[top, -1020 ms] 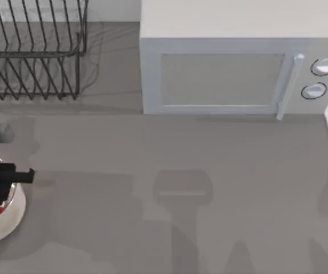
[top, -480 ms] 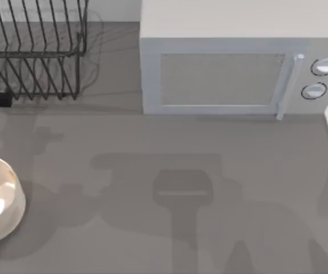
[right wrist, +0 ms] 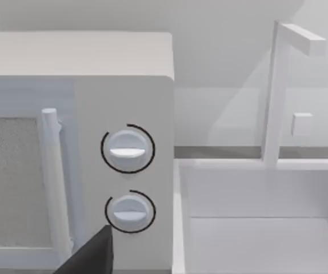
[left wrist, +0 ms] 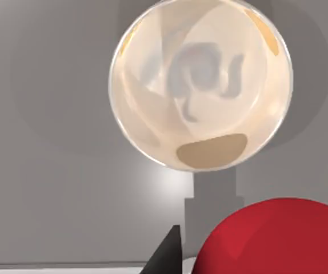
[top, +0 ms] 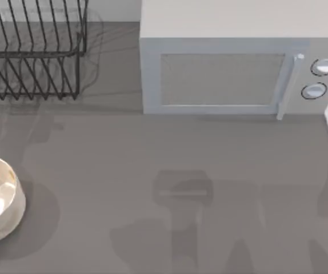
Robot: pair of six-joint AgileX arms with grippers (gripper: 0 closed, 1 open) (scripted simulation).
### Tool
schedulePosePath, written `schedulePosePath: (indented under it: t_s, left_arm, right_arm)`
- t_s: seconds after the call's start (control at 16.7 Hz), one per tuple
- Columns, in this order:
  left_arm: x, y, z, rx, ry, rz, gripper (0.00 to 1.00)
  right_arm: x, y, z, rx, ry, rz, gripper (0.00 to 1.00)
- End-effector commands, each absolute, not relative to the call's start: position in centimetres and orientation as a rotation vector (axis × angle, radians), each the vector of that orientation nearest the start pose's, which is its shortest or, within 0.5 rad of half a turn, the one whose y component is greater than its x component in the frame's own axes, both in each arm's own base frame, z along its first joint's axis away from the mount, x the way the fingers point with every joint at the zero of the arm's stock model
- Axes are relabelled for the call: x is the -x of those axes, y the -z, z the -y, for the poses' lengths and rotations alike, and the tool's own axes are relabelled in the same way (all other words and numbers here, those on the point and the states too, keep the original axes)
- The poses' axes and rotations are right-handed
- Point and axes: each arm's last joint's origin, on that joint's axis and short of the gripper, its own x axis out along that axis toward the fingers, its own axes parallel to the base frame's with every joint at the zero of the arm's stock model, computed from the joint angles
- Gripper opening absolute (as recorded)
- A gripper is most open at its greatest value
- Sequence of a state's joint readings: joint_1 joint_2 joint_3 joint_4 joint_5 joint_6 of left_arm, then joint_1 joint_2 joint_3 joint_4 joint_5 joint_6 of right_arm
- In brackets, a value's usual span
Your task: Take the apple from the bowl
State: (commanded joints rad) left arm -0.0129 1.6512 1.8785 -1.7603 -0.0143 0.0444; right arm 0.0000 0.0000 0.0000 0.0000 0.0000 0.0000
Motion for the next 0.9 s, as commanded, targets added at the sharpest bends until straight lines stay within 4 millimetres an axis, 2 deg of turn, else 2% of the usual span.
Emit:
schedulePosePath:
  t_s: [0.36,0.48,0.66,0.9]
  left_arm:
    - [-27.6,-38.0,-0.2,-0.053,0.029,-1.534,0.00]
    - [-28.4,-37.3,0.8,-0.052,0.031,-1.542,0.00]
    - [-30.2,-35.2,4.7,-0.045,0.031,-1.556,0.00]
    - [-31.0,-31.1,13.7,-0.024,0.015,-1.570,0.00]
  right_arm:
    - [-10.6,-16.0,0.1,0.000,0.000,0.000,1.00]
    - [-10.6,-16.0,0.1,0.000,0.000,0.000,1.00]
    - [-10.6,-16.0,0.1,0.000,0.000,0.000,1.00]
    - [-10.6,-16.0,0.1,0.000,0.000,0.000,1.00]
